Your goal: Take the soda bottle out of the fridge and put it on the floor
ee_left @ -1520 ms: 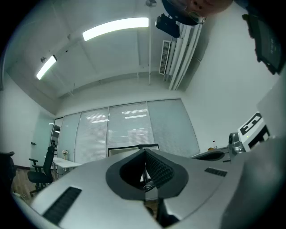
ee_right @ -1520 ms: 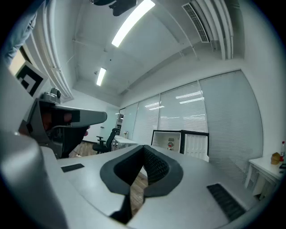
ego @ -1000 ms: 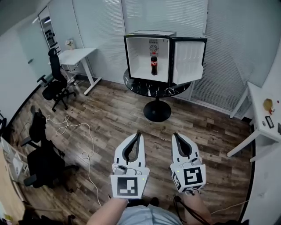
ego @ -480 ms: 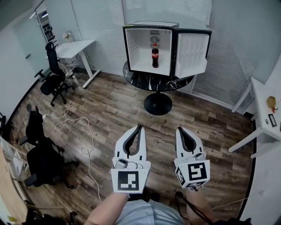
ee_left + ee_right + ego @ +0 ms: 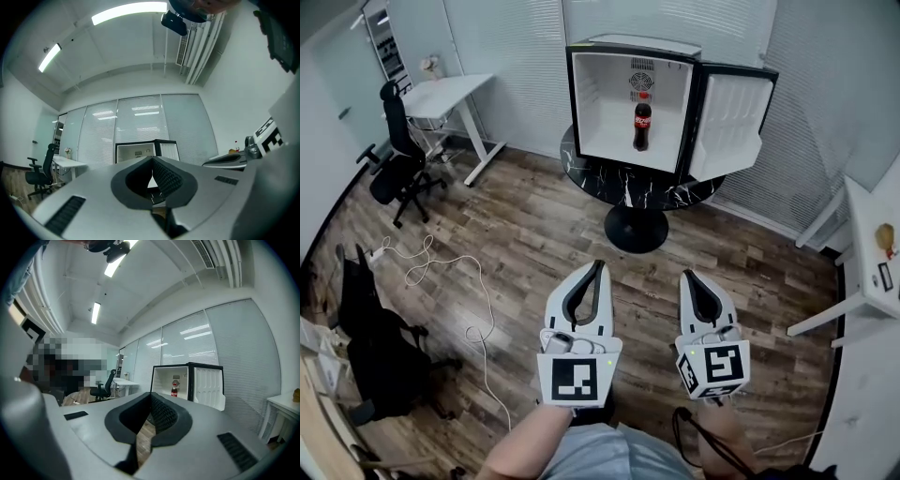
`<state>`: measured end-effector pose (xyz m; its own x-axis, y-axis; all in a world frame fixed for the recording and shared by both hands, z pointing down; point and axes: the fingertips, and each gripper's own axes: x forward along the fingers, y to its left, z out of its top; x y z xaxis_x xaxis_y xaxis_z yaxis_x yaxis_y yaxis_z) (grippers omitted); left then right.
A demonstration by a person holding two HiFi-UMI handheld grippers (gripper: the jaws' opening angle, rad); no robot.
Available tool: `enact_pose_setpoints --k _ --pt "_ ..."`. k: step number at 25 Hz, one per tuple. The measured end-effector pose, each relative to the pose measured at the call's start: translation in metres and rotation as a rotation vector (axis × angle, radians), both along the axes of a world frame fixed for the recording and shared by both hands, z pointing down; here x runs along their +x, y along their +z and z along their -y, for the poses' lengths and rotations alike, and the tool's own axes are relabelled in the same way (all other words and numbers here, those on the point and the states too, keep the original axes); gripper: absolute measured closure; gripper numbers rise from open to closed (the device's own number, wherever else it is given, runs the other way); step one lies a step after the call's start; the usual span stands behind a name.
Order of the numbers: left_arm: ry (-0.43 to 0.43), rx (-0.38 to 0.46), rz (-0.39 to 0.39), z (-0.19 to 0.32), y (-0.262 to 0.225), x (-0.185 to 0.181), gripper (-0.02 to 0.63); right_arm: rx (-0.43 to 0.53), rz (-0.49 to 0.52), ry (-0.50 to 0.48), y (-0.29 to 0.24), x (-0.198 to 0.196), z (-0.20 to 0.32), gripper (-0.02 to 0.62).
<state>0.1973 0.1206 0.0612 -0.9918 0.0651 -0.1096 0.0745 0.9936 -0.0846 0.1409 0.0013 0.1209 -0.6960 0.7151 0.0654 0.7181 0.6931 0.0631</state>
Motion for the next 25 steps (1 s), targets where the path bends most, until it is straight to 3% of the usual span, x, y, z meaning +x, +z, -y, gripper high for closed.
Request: enact_pose_setpoints --k 11,25 --pt "0.054 -0.008 0.042 -0.078 -0.021 -0.084 0.588 -0.01 0.07 0.054 -0.034 -0.084 -0.074 0.583" --pt "0.101 0.015 -0.017 -0.095 0.014 -0.157 0.588 -0.001 0.032 0.103 -0.007 -0.149 -0.091 0.582"
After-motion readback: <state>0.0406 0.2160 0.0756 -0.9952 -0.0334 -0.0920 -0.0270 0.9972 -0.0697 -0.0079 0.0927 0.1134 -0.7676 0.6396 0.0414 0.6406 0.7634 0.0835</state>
